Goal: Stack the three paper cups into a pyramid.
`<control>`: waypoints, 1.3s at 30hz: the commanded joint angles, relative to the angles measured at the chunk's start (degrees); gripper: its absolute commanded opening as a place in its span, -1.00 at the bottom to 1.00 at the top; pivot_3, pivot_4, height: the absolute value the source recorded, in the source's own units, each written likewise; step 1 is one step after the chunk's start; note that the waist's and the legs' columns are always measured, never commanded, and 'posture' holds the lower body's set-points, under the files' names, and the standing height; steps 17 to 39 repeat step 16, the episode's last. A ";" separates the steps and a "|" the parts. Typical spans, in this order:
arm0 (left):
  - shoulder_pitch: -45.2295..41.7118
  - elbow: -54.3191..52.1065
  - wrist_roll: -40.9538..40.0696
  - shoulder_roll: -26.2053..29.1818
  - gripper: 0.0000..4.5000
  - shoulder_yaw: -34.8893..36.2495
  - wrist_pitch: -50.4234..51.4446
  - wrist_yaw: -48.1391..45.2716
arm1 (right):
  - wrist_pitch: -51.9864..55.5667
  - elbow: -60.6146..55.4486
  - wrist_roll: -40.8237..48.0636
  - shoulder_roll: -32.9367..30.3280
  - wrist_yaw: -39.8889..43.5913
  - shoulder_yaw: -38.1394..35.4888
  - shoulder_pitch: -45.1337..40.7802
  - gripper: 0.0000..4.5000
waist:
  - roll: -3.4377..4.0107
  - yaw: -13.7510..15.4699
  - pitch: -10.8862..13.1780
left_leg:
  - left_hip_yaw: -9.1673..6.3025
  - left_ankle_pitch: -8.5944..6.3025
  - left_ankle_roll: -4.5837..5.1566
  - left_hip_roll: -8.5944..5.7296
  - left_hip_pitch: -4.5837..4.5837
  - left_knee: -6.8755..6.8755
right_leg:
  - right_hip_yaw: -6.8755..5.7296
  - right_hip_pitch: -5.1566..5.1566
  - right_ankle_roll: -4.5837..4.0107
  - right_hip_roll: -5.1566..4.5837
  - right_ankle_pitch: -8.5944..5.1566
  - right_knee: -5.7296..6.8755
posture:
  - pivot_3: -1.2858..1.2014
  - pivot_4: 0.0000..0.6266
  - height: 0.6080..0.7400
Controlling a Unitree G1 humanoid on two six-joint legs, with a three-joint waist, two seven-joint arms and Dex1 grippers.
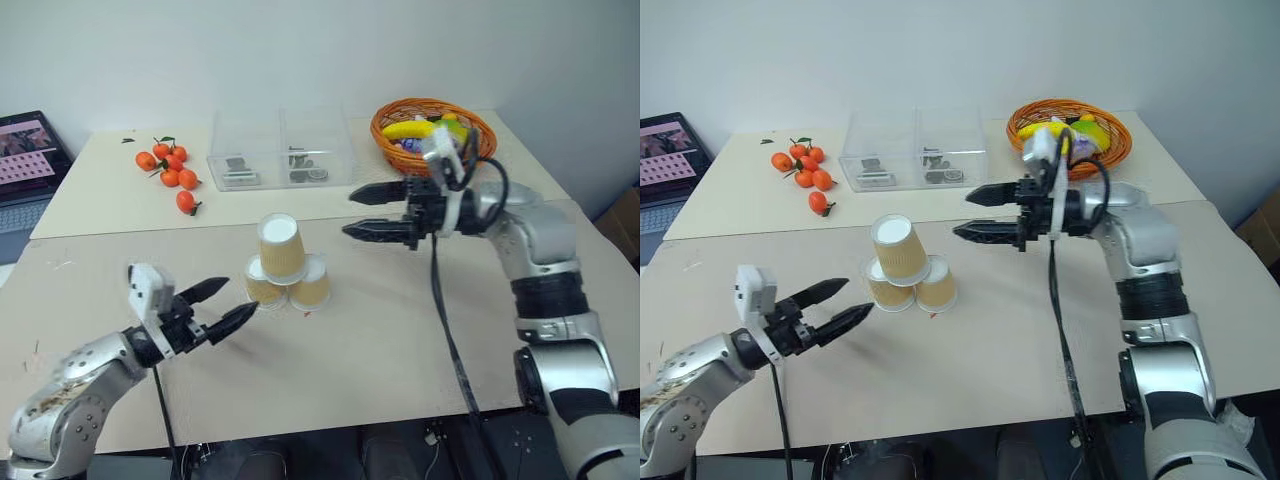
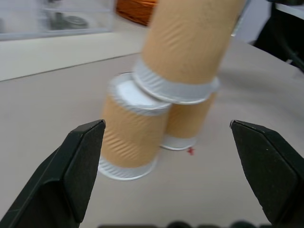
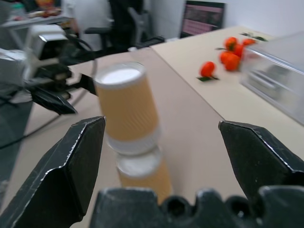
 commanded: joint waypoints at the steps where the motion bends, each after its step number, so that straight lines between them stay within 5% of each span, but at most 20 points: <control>1: 2.77 1.60 -0.43 -3.09 1.00 7.77 -1.49 5.70 | -4.89 -3.89 -1.76 -1.87 -8.20 -7.53 7.50 0.98 | 0.00 0.12 0.00 | 0.02 0.00 0.00 0.00 0.00 0.01 | 0.00 0.00 0.00 -0.01 0.00 0.00 | 0.03 -0.52 0.85; 11: 0.46 6.68 5.70 -10.87 1.00 8.96 -5.22 17.26 | -7.59 -3.88 -5.55 4.93 -35.22 -18.78 22.26 0.98 | -0.05 0.39 -0.02 | 0.07 0.00 -0.01 0.01 0.35 0.05 | 0.01 0.61 0.02 0.01 0.06 -0.05 | 0.03 -0.52 0.85; 16: -2.15 12.01 15.82 -13.19 1.00 4.56 -11.23 21.64 | -10.12 -7.51 -6.08 8.68 -37.90 -16.92 27.91 0.98 | -0.03 0.30 -0.04 | 0.08 0.02 -0.03 0.00 0.38 0.06 | 0.02 0.62 0.04 0.02 0.09 -0.03 | 0.03 -0.52 0.85; 39: -2.15 12.01 15.82 -13.19 1.00 4.56 -11.23 21.64 | -10.12 -7.51 -6.08 8.68 -37.90 -16.92 27.91 0.98 | -0.03 0.30 -0.04 | 0.08 0.02 -0.03 0.00 0.38 0.06 | 0.02 0.62 0.04 0.02 0.09 -0.03 | 0.03 -0.52 0.85</control>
